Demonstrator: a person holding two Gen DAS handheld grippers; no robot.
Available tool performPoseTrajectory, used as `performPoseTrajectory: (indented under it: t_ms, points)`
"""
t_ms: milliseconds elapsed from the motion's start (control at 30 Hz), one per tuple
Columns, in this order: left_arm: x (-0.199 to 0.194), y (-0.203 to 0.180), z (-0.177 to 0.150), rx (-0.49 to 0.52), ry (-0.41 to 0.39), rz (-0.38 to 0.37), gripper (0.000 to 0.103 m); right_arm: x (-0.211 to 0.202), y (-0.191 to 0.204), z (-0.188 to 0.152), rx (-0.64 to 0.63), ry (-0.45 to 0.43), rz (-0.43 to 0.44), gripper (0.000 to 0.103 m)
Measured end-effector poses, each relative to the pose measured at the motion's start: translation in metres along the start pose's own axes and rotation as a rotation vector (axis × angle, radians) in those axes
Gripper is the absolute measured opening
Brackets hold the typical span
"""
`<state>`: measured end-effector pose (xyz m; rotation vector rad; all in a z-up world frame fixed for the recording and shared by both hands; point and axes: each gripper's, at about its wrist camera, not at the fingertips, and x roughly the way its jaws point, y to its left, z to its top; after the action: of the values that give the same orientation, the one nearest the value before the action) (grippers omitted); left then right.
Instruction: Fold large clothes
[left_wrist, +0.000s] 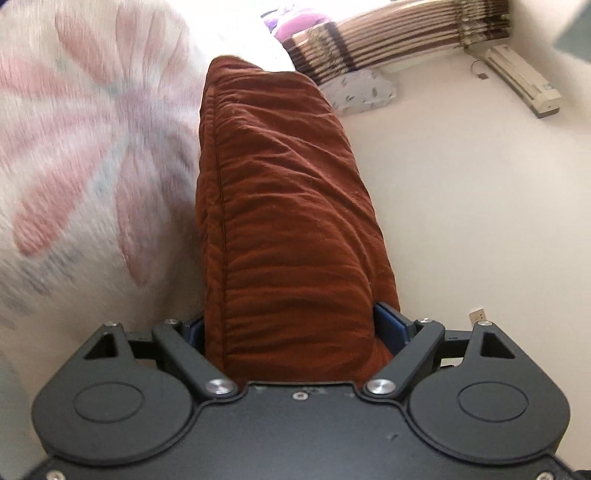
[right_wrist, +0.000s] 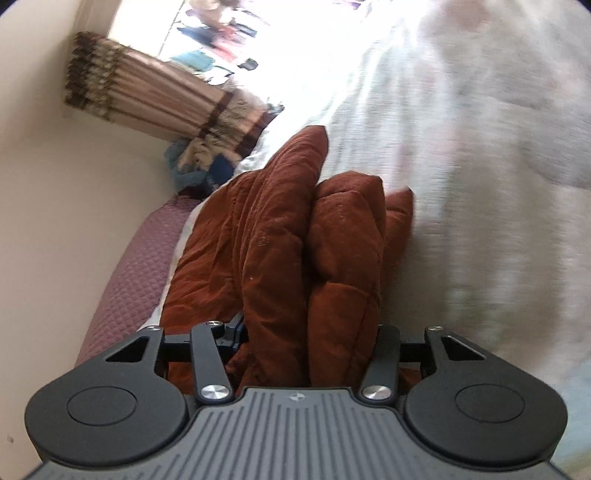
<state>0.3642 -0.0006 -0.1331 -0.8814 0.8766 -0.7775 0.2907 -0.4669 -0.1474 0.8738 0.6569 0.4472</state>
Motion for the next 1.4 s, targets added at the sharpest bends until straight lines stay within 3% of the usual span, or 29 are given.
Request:
performPoseTrajectory:
  t_ms: [233,467,667,833,1000,1067,1167,1233,1333,1400]
  points:
    - [-0.105,0.003,0.026,0.038,-0.118,0.040,0.087,0.067,0.070,0.001,-0.084,0.048,0.095,0.054]
    - [-0.199,0.057,0.048,0.007,-0.231,0.107,0.087,0.166,0.103,-0.016,-0.116,0.121,0.127,0.054]
    - [-0.213,0.133,0.042,-0.092,-0.238,0.138,0.087,0.223,0.086,-0.036,-0.090,0.187,0.051,0.054]
    - [-0.217,0.176,0.030,-0.145,-0.245,0.114,0.089,0.227,0.061,-0.040,-0.029,0.188,0.079,0.060]
    - [-0.219,0.162,0.029,-0.111,-0.227,0.156,0.092,0.216,0.056,-0.040,-0.016,0.190,0.066,0.073]
    - [-0.219,0.145,0.035,-0.095,-0.228,0.197,0.090,0.204,0.056,-0.044,-0.011,0.179,0.041,0.078]
    - [-0.238,0.121,0.033,-0.064,-0.245,0.296,0.088,0.187,0.073,-0.037,-0.065,0.142,-0.043,0.078]
    - [-0.249,0.097,0.030,-0.032,-0.261,0.378,0.086,0.169,0.096,-0.036,-0.160,0.104,-0.131,0.073]
    - [-0.261,0.053,0.017,0.071,-0.283,0.493,0.086,0.144,0.149,-0.047,-0.407,0.022,-0.291,0.061]
    - [-0.257,0.027,0.003,0.138,-0.297,0.555,0.086,0.133,0.183,-0.062,-0.536,-0.009,-0.310,0.052]
